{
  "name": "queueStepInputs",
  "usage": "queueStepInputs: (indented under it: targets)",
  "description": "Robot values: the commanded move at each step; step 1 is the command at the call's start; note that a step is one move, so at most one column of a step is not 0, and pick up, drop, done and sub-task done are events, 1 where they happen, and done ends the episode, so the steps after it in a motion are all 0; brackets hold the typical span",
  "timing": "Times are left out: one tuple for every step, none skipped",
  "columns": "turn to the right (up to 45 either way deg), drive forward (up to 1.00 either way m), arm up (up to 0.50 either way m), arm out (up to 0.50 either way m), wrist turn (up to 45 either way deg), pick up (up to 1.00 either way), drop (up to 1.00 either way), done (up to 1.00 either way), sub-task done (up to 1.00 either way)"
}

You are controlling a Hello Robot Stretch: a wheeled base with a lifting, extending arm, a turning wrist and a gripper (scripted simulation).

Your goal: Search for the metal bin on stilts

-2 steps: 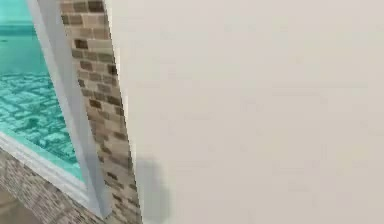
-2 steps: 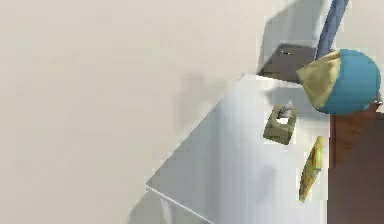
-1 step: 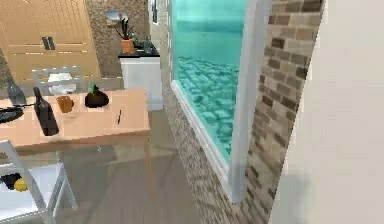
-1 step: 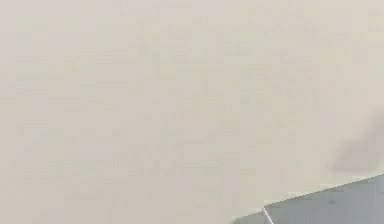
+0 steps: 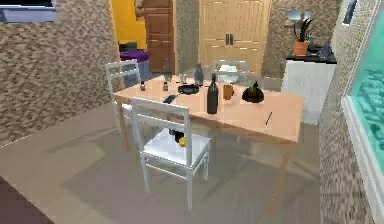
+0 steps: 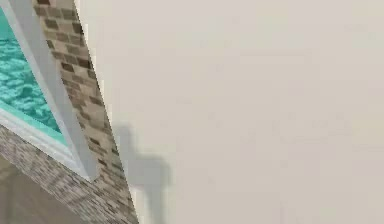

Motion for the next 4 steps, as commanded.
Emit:
queueStepInputs:
  targets:
    - [-30.0, 0.00, 0.00, 0.00, 0.0, 0.00, 0.00, 0.00, 0.00]
    - [0.0, 0.15, 0.00, 0.00, 0.0, 0.00, 0.00, 0.00, 0.00]
    - [-18.0, 0.00, 0.00, 0.00, 0.0, 0.00, 0.00, 0.00, 0.00]
    - [0.0, 1.00, 0.00, 0.00, 0.0, 0.00, 0.00, 0.00, 0.00]
